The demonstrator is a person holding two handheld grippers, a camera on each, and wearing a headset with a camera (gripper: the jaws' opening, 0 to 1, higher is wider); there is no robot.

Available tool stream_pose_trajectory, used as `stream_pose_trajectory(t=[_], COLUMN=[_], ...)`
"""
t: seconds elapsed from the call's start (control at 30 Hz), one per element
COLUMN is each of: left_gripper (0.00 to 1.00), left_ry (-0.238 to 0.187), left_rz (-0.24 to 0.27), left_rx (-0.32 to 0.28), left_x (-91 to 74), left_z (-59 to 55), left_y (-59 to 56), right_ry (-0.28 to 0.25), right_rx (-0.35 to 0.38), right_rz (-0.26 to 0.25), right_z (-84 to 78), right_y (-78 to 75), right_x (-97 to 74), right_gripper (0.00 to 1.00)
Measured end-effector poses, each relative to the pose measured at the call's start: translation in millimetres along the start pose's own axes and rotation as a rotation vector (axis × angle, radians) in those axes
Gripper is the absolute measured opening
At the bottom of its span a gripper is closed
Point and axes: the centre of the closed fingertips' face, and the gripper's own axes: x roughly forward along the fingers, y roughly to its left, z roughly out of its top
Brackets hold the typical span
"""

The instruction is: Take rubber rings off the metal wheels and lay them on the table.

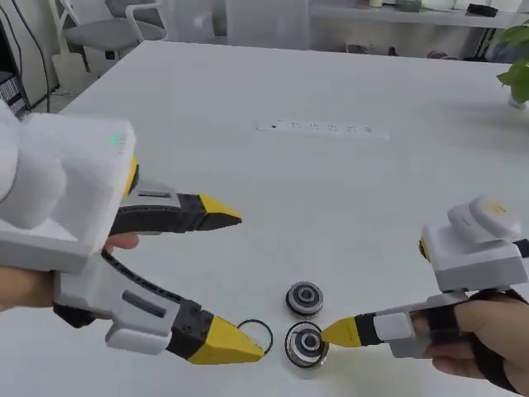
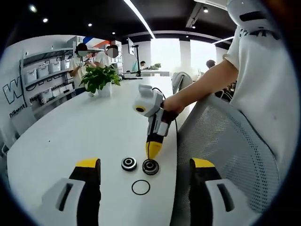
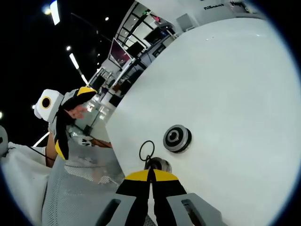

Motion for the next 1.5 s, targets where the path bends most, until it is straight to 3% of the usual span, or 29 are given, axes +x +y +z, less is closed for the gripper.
stream_pose_trajectory(t=[0.43, 0.6, 0.97, 1.07, 1.5], left_gripper=[0.77, 0.79, 0.9, 0.99, 0.99], left_ry=[-0.045, -0.067, -0.085, -0.097, -0.108], left_rz=[0.169, 0.205, 0.226, 0.225, 0.22], left_rx=[-0.128, -0.168, -0.24, -0.258, -0.292], left_x=[-48.2, -58.6, -53.3, -50.4, -43.6], left_z=[-23.8, -29.9, -44.4, -45.3, -49.2], left_y=[14.5, 14.1, 1.8, -1.6, -9.4], right_ry=[-0.031, -0.058, -0.134, -0.151, -0.174], right_rx=[0.004, 0.006, 0.021, 0.02, -0.006], right_rz=[0.02, 0.026, 0.041, 0.047, 0.068], right_z=[7.2, 12.9, 27.0, 30.6, 38.7], right_y=[6.1, 9.4, 16.3, 18.9, 30.2], right_x=[-1.8, -4.4, -11.3, -12.4, -10.6], right_gripper=[0.0, 0.0, 0.0, 0.0, 0.0])
